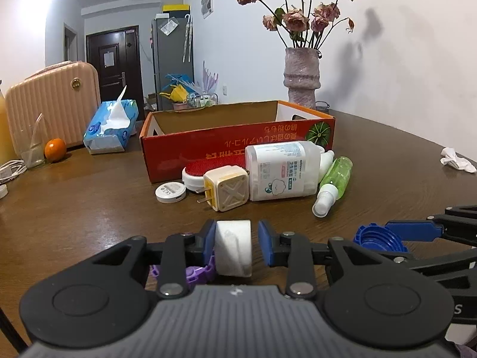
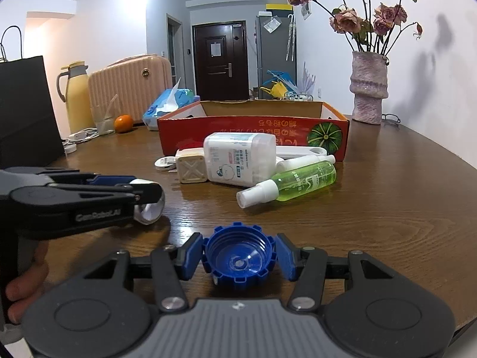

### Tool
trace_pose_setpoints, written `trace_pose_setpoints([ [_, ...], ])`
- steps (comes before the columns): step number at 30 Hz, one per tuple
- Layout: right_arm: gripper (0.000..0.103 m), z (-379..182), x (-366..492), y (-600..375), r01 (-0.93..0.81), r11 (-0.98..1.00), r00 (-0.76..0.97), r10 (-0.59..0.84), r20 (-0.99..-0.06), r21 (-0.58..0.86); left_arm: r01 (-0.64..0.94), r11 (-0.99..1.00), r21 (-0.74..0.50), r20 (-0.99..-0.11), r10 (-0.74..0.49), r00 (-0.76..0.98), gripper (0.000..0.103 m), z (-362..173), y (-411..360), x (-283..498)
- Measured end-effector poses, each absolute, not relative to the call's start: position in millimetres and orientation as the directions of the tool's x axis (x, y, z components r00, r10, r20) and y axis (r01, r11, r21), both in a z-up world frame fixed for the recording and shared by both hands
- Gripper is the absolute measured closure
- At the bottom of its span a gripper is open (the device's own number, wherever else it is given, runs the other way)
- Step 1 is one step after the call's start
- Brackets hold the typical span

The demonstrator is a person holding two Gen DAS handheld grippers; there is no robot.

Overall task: Organize rigid objects
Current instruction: 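Carry the tape roll and blue cap over the cardboard box and release both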

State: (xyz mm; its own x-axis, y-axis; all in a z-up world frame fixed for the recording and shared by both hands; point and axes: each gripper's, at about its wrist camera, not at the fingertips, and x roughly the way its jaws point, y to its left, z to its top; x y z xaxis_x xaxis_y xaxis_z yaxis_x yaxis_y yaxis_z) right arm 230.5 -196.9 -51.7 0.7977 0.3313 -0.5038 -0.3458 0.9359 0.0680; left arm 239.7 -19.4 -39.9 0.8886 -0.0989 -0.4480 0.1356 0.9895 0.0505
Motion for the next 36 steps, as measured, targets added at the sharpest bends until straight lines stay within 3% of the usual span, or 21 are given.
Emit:
trace_pose_setpoints([
  [1, 0.051, -52.8, 231.4, -196.9, -0.346, 0.936, 0.797, 0.332, -0.505, 0.069, 0.137, 0.989, 0.056, -0.449, -0.098, 0.888, 0.078, -40.0, -20.6, 240.6],
  [9, 0.051, -46.9, 223.3, -203.3, -0.339, 0.938, 0.812, 0.330, -0.482, 0.072, 0.185, 0.979, 0.088, -0.400, -0.135, 0.906, 0.078, -28.3, -37.6, 223.8],
  [17, 0.051, -12.4, 212.6, -215.6, -0.360, 0.932, 0.847, 0.344, -0.406, 0.039, 0.184, 0.983, 0.005, -0.337, -0.172, 0.926, 0.079, 9.2, -24.6, 208.1],
  [26, 0.051, 47.2, 302.1, -226.1, -0.422, 0.907, 0.849, 0.393, -0.353, -0.003, 0.136, 0.987, -0.080, -0.367, -0.156, 0.917, 0.079, 66.9, 23.6, 309.0],
  [29, 0.051, 61.5, 375.2, -222.6, -0.428, 0.904, 0.837, 0.386, -0.387, -0.024, 0.132, 0.989, -0.070, -0.405, -0.149, 0.902, 0.079, 81.4, 29.9, 374.9],
  [36, 0.051, 44.2, 562.0, -208.0, -0.390, 0.921, 0.728, 0.312, -0.610, 0.006, 0.030, 0.999, -0.036, -0.577, -0.045, 0.816, 0.079, 54.9, 35.7, 541.3],
])
